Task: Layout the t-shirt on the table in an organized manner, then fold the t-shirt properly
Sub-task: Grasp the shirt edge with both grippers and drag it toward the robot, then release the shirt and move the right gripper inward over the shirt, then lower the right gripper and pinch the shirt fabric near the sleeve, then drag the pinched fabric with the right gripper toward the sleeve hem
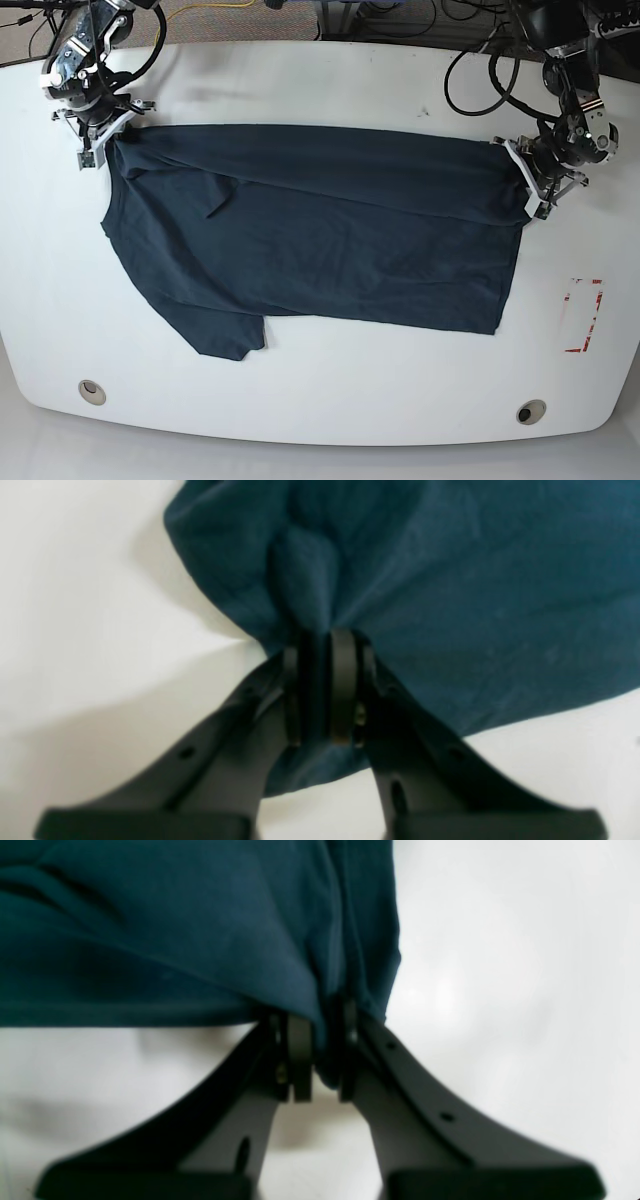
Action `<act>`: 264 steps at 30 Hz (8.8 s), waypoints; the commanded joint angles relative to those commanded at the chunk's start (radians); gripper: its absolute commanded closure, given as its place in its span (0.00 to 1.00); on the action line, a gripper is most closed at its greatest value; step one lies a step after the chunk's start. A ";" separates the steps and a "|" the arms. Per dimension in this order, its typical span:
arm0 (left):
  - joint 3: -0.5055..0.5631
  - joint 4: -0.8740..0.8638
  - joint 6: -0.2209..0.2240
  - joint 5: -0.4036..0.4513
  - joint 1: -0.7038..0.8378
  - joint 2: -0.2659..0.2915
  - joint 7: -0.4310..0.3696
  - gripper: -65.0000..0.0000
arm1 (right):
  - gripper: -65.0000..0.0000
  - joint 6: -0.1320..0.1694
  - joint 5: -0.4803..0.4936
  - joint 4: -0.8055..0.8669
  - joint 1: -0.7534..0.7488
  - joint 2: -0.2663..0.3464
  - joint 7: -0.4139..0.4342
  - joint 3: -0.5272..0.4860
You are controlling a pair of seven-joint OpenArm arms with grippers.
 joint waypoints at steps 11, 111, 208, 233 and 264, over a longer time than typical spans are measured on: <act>-0.091 0.152 0.000 0.000 0.152 0.002 0.003 0.92 | 0.91 0.000 0.002 0.143 -0.123 -0.028 -0.005 -0.002; -0.189 0.364 0.000 0.000 0.008 -0.043 0.219 0.51 | 0.40 0.000 -0.147 0.285 0.057 -0.048 -0.110 0.000; -0.186 0.344 0.000 -0.003 0.002 -0.041 0.219 0.51 | 0.60 0.000 -0.008 0.069 0.087 -0.224 -0.141 -0.282; -0.186 0.344 0.000 -0.003 0.002 -0.041 0.219 0.51 | 1.00 0.000 0.000 0.230 0.052 -0.222 -0.146 -0.287; -0.149 0.342 0.000 0.002 0.003 -0.044 0.219 0.51 | 0.99 0.000 -0.002 0.256 0.233 -0.221 -0.147 -0.292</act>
